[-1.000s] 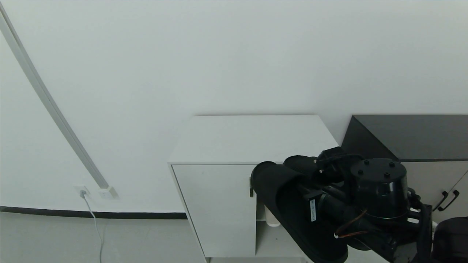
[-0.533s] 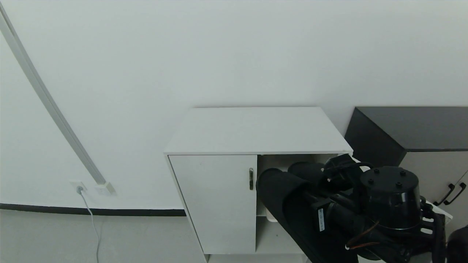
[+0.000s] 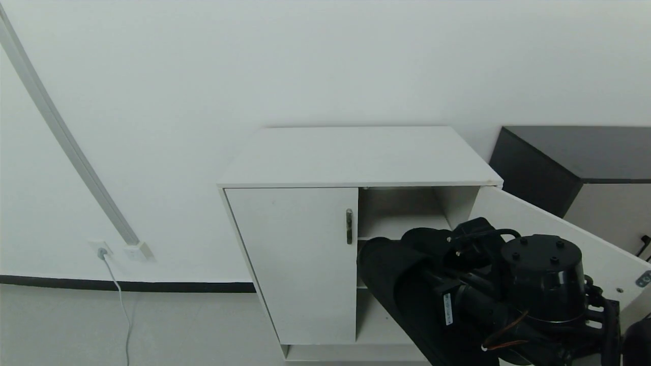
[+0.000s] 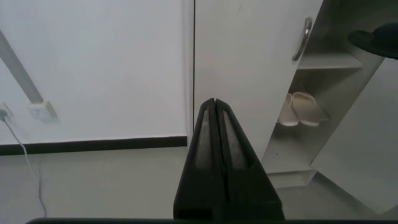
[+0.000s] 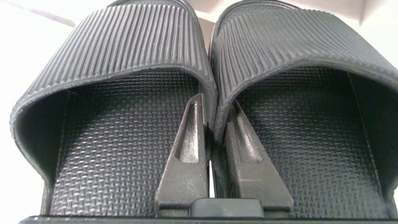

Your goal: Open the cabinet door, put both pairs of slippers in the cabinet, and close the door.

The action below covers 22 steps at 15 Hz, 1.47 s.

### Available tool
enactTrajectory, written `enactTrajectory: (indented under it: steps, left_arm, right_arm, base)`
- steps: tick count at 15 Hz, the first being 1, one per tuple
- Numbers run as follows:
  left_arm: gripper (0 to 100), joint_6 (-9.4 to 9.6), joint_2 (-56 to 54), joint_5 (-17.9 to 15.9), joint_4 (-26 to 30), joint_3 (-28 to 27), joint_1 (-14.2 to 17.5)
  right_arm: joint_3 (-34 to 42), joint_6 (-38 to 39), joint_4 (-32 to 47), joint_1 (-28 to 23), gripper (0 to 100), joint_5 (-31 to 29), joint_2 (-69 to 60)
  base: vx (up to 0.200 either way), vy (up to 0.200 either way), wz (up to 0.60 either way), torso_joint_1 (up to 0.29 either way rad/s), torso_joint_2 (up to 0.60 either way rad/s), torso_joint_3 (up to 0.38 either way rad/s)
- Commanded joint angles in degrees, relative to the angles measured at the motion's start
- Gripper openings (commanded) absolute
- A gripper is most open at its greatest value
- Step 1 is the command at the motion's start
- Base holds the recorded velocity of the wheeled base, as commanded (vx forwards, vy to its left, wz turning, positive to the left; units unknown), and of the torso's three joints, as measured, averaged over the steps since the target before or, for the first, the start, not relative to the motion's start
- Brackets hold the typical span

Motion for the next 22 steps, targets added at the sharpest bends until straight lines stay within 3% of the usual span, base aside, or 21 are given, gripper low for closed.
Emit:
enactTrajectory:
  steps: [1,12,22]
  left_arm:
    - [0,-0.01,0.07,0.01,0.00,0.01,0.01]
    - [0,-0.01,0.07,0.01,0.00,0.01,0.01]
    - [0,-0.01,0.07,0.01,0.00,0.01,0.01]
  right_arm:
    - [-0.03,-0.01,-0.05,0.03,0,-0.01,0.04]
    - [0.50,-0.10,-2.69,0.03,0,-0.27,1.63]
    - [0.76,-0.19,-2.86,-0.06,0,-0.19,1.63]
  base:
    - [0.000,0.000,0.00,-0.207,0.53,0.305]
    - [0.000,0.000,0.00,-0.167,0.49,0.326]
    - [0.000,0.000,0.00,-0.068,0.35,0.286]
